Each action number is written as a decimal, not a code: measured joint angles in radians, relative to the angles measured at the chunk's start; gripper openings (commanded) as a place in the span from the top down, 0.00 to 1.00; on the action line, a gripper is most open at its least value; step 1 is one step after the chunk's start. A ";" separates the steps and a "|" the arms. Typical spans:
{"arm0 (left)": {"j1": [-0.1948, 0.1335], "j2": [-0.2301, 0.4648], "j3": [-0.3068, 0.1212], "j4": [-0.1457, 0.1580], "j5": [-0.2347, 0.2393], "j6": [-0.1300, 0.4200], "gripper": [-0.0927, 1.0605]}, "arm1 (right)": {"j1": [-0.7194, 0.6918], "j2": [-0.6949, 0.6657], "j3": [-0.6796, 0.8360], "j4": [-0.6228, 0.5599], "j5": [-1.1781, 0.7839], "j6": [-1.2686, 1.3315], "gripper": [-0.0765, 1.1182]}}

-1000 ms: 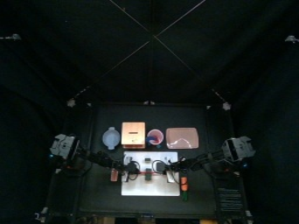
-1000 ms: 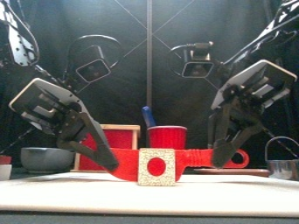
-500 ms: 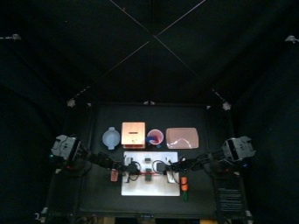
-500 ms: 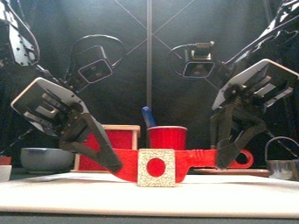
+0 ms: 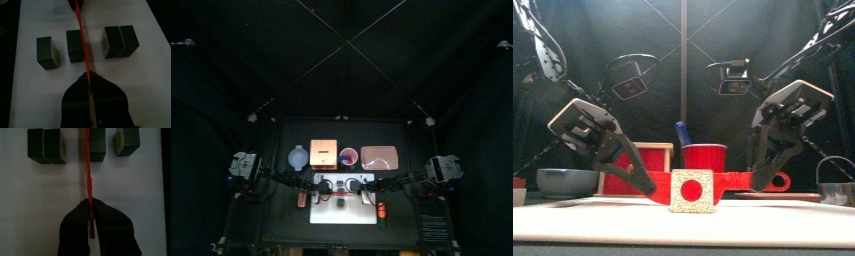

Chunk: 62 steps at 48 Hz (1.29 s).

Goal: Cut the sushi into 4 pieces with the knife
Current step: Cut the sushi into 4 pieces

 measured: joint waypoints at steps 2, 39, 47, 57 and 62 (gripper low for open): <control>0.003 -0.002 0.000 0.006 0.000 0.000 0.71 | -0.002 -0.002 0.000 -0.002 0.002 0.000 0.78; -0.126 -0.144 0.006 0.015 0.011 -0.002 0.71 | 0.103 -0.127 0.000 0.038 0.035 0.003 0.78; -0.129 -0.129 0.006 0.014 0.009 -0.002 0.71 | 0.106 -0.127 -0.002 0.044 0.034 0.003 0.78; -0.130 -0.100 0.005 0.011 0.002 -0.008 0.71 | 0.107 -0.118 0.000 0.046 0.032 0.003 0.78; -0.132 -0.097 0.005 0.006 0.000 -0.009 0.71 | 0.109 -0.110 -0.002 0.052 0.032 0.002 0.78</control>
